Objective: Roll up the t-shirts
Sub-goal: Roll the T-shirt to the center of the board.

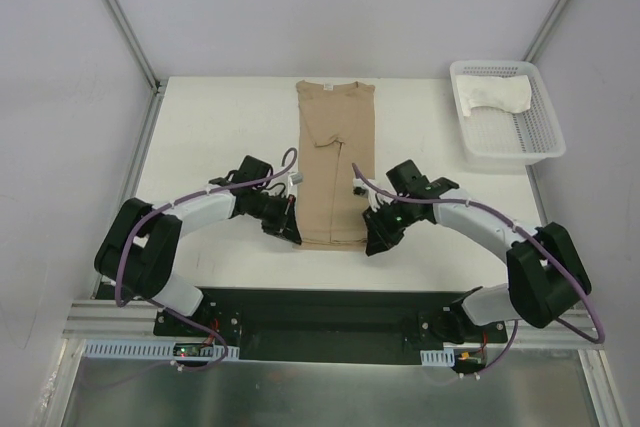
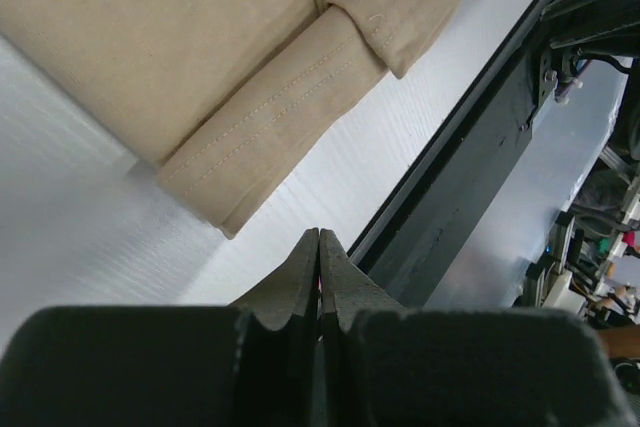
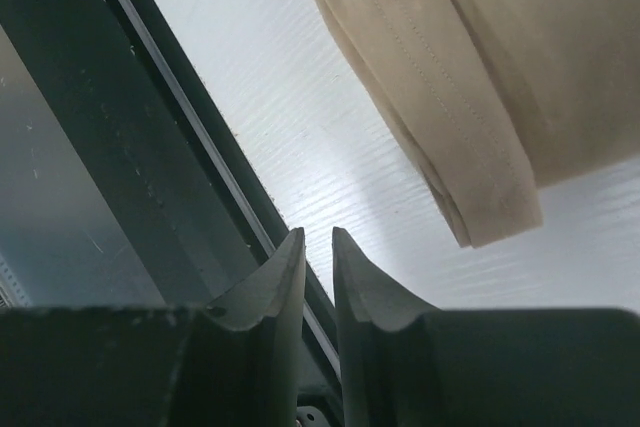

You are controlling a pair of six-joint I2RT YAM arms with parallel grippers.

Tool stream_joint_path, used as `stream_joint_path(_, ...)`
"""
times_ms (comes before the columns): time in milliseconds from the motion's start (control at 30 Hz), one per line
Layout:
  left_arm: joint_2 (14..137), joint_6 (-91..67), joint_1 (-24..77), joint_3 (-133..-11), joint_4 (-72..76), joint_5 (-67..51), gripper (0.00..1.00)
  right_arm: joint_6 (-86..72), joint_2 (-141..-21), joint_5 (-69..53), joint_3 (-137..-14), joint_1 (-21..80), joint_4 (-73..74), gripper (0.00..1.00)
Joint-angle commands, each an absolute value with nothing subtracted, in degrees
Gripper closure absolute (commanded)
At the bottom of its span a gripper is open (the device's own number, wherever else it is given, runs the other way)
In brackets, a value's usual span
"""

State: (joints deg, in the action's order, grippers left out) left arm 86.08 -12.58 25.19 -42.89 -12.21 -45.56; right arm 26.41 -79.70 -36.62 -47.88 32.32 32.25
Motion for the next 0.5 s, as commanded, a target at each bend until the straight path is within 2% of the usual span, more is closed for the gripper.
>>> stream_joint_path(0,89.0,-11.2,25.4,-42.8,-9.4,-48.2,1.00,24.1,-83.5,-37.8,-47.5,32.9,29.3,0.80)
stream_joint_path(167,90.9,-10.7,25.3,-43.0,-7.9,-46.4,1.00,18.3,-87.4,-36.4,-48.6,32.8,25.0,0.82)
stream_joint_path(467,96.8,-9.7,24.4,-47.2,-7.6,-45.4,1.00,17.2,-95.8,-32.6,-56.8,29.9,24.6,0.86)
